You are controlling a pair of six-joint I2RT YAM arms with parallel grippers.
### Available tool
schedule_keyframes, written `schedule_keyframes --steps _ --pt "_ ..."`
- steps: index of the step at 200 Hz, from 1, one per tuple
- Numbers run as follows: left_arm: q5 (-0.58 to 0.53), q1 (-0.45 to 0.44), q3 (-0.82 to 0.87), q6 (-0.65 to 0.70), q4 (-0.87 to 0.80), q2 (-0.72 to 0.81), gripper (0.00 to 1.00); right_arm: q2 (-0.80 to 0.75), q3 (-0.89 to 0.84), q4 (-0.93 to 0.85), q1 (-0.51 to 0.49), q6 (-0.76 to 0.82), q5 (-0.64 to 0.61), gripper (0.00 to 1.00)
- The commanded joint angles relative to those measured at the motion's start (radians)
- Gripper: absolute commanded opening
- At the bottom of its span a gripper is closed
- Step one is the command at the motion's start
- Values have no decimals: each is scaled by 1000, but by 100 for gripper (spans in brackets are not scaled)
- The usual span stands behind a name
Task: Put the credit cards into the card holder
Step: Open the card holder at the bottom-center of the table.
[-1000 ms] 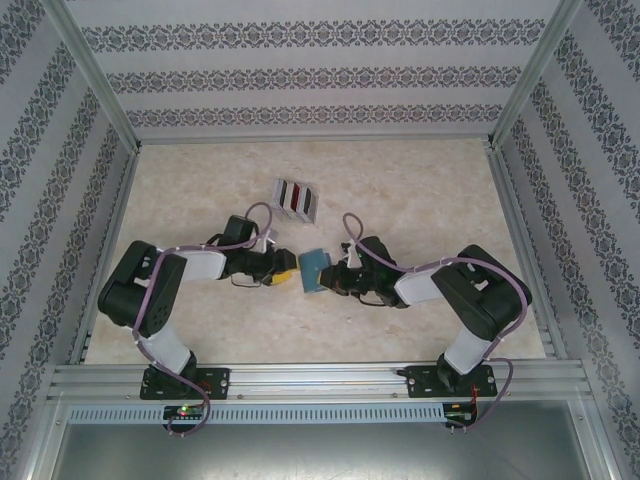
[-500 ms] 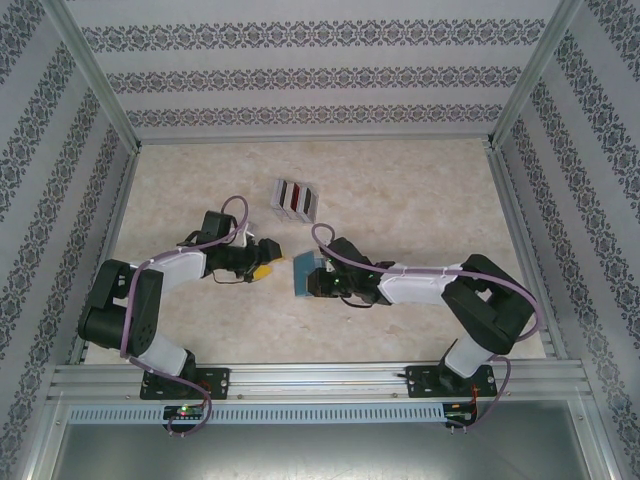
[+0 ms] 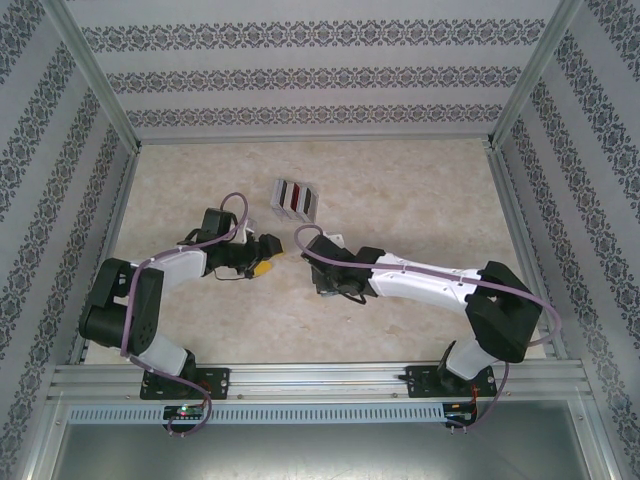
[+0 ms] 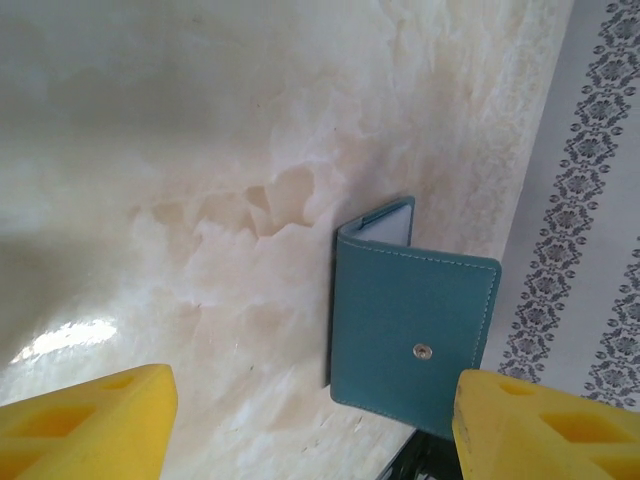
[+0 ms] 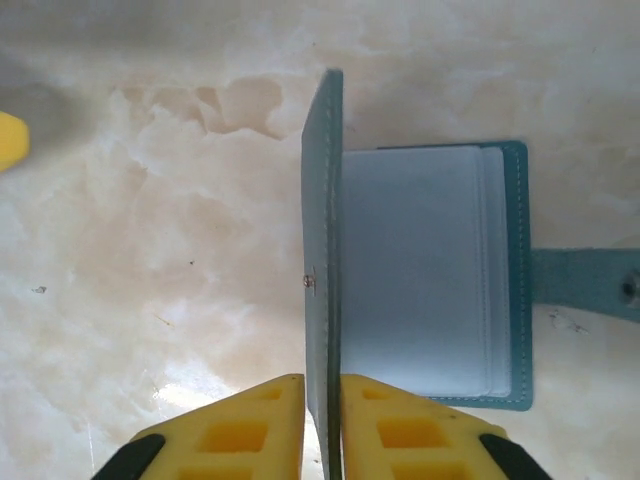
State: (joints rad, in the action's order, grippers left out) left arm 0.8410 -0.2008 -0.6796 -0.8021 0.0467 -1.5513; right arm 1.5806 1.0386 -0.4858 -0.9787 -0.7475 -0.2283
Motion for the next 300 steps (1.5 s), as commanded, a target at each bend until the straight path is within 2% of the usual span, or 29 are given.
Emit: schedule_keyframes --steps 1,56,115,169,213,238,266,300 --pt "23 6 51 -89 172 -17 75 62 40 -74 -28 34 -57 25" --pt "24 6 51 -76 157 -68 75 149 70 50 -52 84 82 48" --pt "25 7 26 -55 139 -94 77 155 103 66 -74 186 78 58" --pt "25 8 -20 -31 127 -113 77 187 160 84 -67 322 131 59" --pt "17 8 -27 19 122 -100 77 203 163 130 -23 361 176 61" --pt "11 9 5 20 203 -90 77 208 159 165 19 390 210 63" --pt "21 8 8 50 226 -92 76 202 158 201 85 372 286 63" --pt "-26 10 36 80 233 -77 75 212 143 274 162 306 412 61"
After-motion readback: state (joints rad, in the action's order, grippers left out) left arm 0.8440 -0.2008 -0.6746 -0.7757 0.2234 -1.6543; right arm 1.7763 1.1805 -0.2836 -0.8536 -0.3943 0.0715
